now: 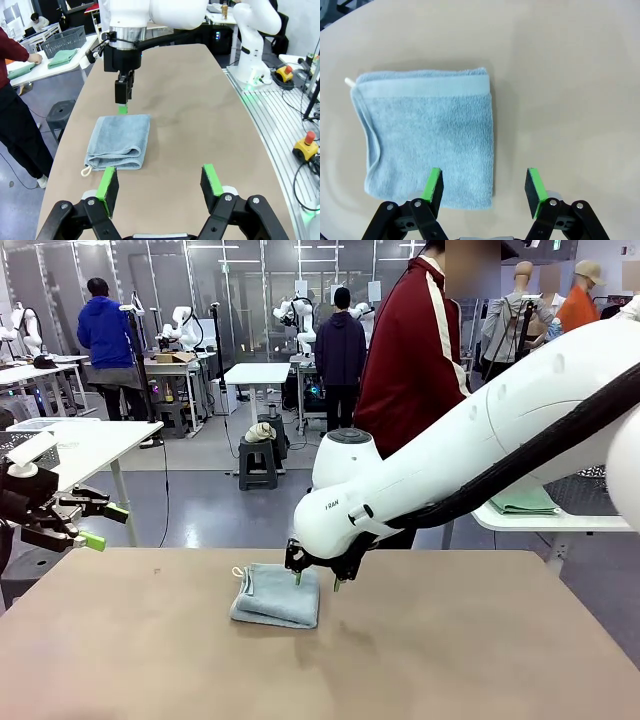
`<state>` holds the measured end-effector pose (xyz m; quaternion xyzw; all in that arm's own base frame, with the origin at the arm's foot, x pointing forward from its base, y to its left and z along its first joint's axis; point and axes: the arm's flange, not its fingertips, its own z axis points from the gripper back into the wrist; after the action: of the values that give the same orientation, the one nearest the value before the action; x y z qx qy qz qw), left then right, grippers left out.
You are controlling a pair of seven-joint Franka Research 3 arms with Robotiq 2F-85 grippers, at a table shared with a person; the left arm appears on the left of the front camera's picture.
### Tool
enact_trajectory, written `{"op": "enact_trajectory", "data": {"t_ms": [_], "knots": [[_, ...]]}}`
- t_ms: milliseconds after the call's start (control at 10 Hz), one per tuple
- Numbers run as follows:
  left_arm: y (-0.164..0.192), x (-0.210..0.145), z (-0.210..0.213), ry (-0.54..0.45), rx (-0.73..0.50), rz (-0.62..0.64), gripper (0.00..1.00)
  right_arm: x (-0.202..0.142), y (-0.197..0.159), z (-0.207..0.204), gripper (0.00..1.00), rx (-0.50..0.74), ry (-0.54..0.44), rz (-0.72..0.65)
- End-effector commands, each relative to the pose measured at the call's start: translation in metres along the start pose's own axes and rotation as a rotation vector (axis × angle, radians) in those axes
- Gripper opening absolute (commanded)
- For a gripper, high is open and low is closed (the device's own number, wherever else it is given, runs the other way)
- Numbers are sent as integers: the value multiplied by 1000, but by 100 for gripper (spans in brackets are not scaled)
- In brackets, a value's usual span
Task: Fold the towels and place them in the basket.
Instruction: Place the folded Towel with hook on the right side of the table.
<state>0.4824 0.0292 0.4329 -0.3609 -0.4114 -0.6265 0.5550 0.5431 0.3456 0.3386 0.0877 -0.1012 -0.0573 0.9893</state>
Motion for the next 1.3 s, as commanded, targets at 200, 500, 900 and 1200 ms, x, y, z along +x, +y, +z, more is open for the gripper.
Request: {"op": "enact_trajectory", "data": {"t_ms": [200, 500, 900, 1200], "knots": [[-3, 2, 0, -5, 3, -3, 84, 5, 3, -20, 83, 75, -28, -19], [-3, 2, 0, -5, 3, -3, 84, 2, 2, -31, 83, 87, -22, -25], [-3, 2, 0, -5, 3, -3, 84, 1, 1, -37, 83, 86, -29, -8], [-3, 2, 0, -5, 3, -3, 84, 1, -2, -38, 63, 91, -22, 10]]}}
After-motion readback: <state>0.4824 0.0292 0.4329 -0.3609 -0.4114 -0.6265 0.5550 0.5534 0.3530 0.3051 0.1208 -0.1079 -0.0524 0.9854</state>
